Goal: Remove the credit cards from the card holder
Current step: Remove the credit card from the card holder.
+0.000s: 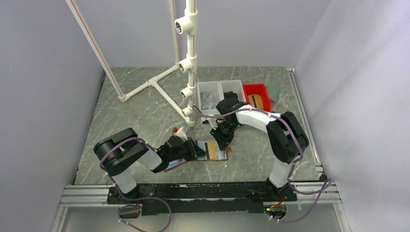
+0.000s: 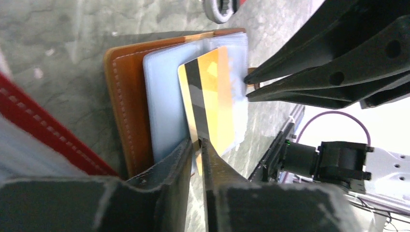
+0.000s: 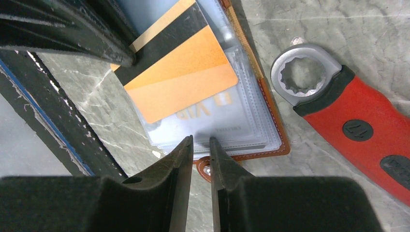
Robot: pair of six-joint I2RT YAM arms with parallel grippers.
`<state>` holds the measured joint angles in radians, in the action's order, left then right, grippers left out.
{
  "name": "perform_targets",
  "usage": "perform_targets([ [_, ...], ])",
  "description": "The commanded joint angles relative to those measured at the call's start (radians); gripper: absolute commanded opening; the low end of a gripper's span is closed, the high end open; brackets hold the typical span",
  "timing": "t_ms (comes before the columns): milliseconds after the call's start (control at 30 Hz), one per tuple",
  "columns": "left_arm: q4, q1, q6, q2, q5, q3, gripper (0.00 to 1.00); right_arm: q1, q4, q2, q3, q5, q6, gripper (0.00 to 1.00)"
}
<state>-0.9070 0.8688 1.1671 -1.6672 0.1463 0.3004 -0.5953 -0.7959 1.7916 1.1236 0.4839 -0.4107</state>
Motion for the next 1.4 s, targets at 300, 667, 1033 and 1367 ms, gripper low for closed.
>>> perform_targets([
  [300,-0.286,-0.028,0.100,-0.208,0.098,-0.018,0.32,-0.029,0.089,0.081,-0.033,-0.026,-0.037,0.21],
  [667,-0.227,-0.037,0.040,-0.135,0.055,-0.049,0.00,-0.032,0.085,0.075,-0.029,-0.037,-0.040,0.21],
  [1033,0.101,-0.041,-0.211,0.181,0.078,-0.040,0.00,-0.012,0.048,-0.012,-0.022,0.056,-0.099,0.23],
  [1367,0.195,-0.040,-0.336,0.348,0.104,-0.040,0.00,0.000,-0.017,-0.105,-0.005,0.204,-0.187,0.30],
])
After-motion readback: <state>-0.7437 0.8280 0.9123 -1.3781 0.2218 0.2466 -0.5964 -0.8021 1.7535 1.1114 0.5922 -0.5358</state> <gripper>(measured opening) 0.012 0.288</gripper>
